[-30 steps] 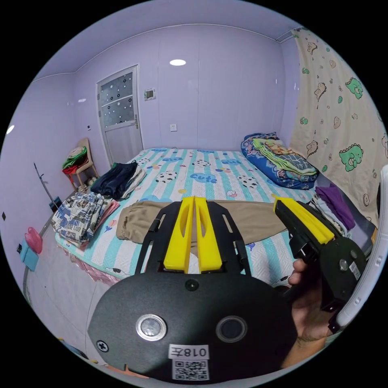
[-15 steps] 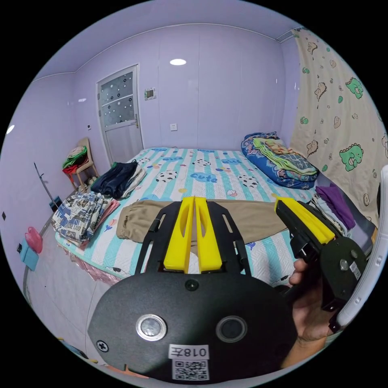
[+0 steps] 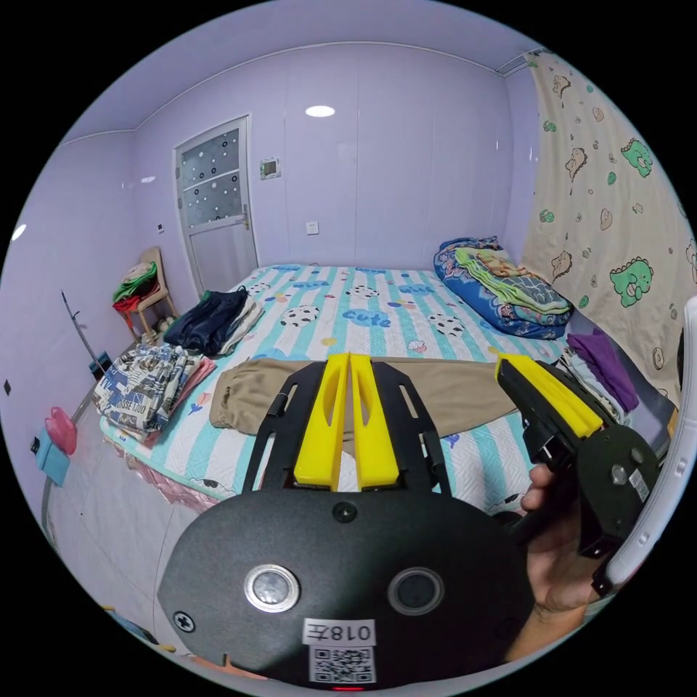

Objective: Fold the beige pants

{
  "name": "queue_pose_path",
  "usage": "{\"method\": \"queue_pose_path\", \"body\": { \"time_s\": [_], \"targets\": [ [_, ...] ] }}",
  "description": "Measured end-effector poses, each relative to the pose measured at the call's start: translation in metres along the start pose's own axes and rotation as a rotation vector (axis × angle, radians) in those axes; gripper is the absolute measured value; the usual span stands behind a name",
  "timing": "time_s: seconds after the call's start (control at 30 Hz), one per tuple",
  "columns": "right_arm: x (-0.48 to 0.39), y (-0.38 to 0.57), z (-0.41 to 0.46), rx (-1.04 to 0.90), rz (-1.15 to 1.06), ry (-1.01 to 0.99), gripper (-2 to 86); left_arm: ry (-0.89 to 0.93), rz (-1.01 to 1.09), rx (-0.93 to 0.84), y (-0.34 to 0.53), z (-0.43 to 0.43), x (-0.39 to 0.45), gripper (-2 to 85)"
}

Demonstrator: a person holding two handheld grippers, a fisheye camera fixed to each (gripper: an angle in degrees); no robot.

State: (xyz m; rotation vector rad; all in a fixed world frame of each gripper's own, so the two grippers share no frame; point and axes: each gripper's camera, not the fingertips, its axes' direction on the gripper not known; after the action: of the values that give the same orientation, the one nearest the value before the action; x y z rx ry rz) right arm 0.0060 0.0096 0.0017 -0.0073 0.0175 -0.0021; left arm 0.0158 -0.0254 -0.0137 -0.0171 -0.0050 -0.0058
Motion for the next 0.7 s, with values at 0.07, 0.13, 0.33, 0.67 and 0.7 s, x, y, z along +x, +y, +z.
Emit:
{"method": "queue_pose_path", "body": {
  "time_s": [0.07, 0.13, 0.33, 0.67, 0.7],
  "targets": [
    [0.0001, 0.0001, -0.0001, 0.001, 0.0, 0.001, -1.0, 0.0, 0.0, -0.001, 0.0006, -0.0002, -0.0005, -1.0],
    [0.0001, 0.0001, 0.0, 0.0, 0.001, 0.002, -1.0, 0.0, 0.0, -0.002, 0.0011, -0.0002, -0.0009, -1.0],
    [0.0001, 0.0, -0.0001, 0.0, 0.001, 0.003, -1.0, 0.002, -0.003, -0.003, 0.0026, -0.0007, -0.0034, -1.0],
    [-0.0015, -0.0022, -0.0013, 0.005, -0.002, 0.003, -1.0, 0.005, 0.005, 0.001, 0.0032, -0.0016, -0.005, -1.0],
    [-0.0017, -0.0024, -0.0011, 0.004, -0.002, 0.003, -1.0, 0.006, 0.004, 0.001, 0.0032, -0.0015, -0.0052, -1.0]
  ]
}}
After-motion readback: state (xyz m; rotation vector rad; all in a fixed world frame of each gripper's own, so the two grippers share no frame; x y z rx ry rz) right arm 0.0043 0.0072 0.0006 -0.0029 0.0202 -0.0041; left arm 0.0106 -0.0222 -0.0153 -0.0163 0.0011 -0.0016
